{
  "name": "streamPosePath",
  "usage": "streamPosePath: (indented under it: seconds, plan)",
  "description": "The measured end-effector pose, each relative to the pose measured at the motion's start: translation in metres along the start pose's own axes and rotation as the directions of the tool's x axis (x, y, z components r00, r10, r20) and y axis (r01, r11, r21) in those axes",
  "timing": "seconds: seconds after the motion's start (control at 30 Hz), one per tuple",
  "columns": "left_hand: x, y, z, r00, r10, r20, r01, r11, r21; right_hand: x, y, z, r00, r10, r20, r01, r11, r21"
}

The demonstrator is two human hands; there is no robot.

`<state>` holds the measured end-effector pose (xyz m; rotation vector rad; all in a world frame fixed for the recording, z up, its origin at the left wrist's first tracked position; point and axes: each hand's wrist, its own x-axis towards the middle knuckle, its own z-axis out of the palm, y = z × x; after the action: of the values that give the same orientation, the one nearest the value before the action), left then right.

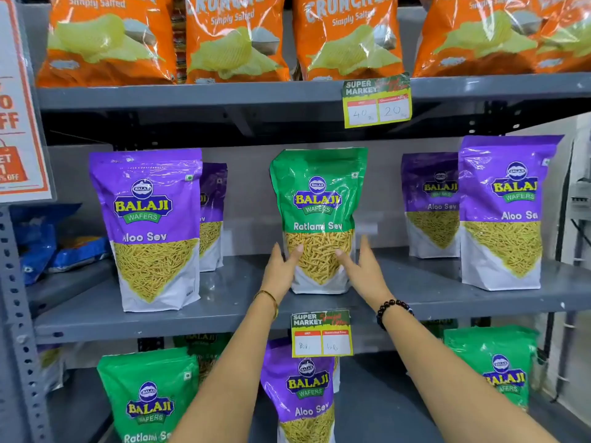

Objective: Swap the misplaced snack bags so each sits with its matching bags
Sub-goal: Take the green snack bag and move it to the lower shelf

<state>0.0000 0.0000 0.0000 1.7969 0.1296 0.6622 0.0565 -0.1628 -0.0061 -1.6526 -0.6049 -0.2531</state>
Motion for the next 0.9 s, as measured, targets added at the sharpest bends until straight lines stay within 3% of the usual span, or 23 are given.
streamPosePath:
  seconds: [0.07, 0.17, 0.57, 0.9]
  plan:
    - [0.003, -0.004, 0.001, 0.997, -0.016, 0.077, 0.023, 0.995, -0.101, 0.002, 0.001, 0.0, 0.992, 0.11, 0.065, -0.117, 0.987, 0.109]
    - [0.006, -0.015, 0.001, 0.991, 0.047, 0.127, -0.023, 0.983, -0.182, 0.004, 0.008, 0.001, 0.986, 0.118, 0.12, -0.139, 0.973, 0.185]
    - [-0.011, -0.004, -0.013, 0.993, 0.089, 0.082, -0.074, 0.983, -0.169, -0.012, -0.002, -0.016, 0.984, 0.07, 0.164, -0.116, 0.949, 0.293]
    - [-0.085, 0.01, -0.004, 0.985, 0.175, 0.012, -0.167, 0.958, -0.231, -0.073, -0.015, -0.044, 0.98, 0.034, 0.196, -0.109, 0.917, 0.383]
